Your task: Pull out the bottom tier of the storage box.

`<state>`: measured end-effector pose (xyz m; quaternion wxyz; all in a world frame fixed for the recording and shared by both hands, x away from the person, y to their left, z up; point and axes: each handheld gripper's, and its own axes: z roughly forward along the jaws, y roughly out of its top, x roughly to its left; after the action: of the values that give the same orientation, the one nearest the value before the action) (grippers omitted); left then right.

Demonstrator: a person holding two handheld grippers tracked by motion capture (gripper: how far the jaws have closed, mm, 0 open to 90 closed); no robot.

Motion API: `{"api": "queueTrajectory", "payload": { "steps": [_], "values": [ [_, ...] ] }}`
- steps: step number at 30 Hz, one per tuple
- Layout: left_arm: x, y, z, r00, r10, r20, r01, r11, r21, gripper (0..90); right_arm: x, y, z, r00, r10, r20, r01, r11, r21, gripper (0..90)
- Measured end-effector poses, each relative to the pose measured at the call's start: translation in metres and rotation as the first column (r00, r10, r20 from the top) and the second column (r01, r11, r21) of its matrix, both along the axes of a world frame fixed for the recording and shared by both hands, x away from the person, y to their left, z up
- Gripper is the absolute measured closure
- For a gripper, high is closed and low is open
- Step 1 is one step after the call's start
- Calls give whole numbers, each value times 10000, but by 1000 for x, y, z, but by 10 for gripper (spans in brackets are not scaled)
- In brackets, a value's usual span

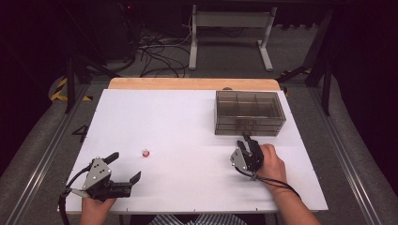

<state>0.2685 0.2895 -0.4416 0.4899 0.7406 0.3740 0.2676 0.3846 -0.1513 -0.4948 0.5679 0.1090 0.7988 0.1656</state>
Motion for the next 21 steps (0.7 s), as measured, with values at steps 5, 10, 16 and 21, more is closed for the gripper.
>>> {"api": "queueTrajectory", "payload": {
  "steps": [5,10,16,21],
  "values": [
    [0,0,0,10000,14,25,-14,10000,34,9,3,1,-5,9994,-212,284,217,9996,-167,628],
    [0,0,0,10000,14,19,-14,10000,40,9,5,1,-8,9990,-256,373,267,9991,-317,641],
    [0,-1,0,10000,-3,-11,3,10000,5,9,7,1,-9,9990,-269,349,280,9991,-316,663],
    [0,-1,0,10000,-8,4,8,10000,52,9,9,1,-9,9990,-284,341,295,9991,-305,667]
  ]
}}
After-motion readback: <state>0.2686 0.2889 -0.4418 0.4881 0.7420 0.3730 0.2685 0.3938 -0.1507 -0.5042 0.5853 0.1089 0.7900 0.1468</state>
